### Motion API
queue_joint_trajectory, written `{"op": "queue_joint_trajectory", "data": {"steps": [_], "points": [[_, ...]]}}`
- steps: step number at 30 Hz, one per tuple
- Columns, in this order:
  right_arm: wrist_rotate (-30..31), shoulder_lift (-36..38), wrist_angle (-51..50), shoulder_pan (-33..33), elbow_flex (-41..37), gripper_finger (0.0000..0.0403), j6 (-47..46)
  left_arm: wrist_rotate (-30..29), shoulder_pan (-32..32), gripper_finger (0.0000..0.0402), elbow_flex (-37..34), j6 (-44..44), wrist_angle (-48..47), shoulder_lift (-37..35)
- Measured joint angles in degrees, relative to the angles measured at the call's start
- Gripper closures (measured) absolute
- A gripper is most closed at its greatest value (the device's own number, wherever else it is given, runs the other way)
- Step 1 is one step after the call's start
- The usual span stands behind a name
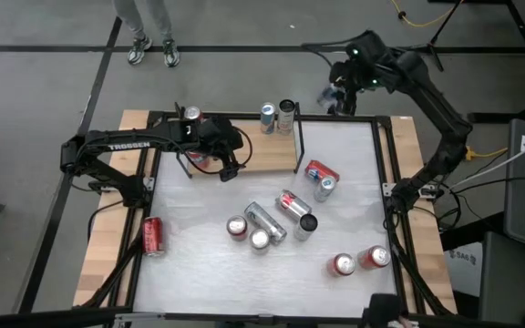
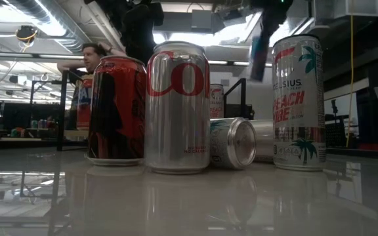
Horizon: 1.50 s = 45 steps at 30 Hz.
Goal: Place canned beverage on shelf
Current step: Put the blue soda can on the shelf aligned with the other blue soda can
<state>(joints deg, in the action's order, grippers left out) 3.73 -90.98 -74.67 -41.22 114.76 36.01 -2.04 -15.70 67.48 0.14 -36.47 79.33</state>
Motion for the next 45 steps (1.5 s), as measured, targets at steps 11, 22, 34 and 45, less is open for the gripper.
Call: {"op": "queue_joint_trajectory", "data": {"steps": [11, 22, 34, 45], "points": [[-1.8, -0.3, 1.6, 12.5, 5.6, 0.0168, 0.0, 0.0, 0.0, 0.005, 0.0, 0.0, -1.3, 0.0], [-2.2, -6.9, 6.6, 20.9, 5.6, 0.0168, 0.2, 0.0, 0.0, 0.005, 0.0, 4.3, -5.4, 0.0], [-2.2, -17.6, 7.7, 20.9, 5.6, 0.0168, 0.2, 0.2, 0.0, 0.005, 0.0, 4.9, -3.4, 0.0], [-2.2, -24.7, 9.5, 20.9, 5.6, 0.0168, 1.2, 0.2, 0.0, 0.005, 0.0, 4.9, -3.4, 0.0]]}}
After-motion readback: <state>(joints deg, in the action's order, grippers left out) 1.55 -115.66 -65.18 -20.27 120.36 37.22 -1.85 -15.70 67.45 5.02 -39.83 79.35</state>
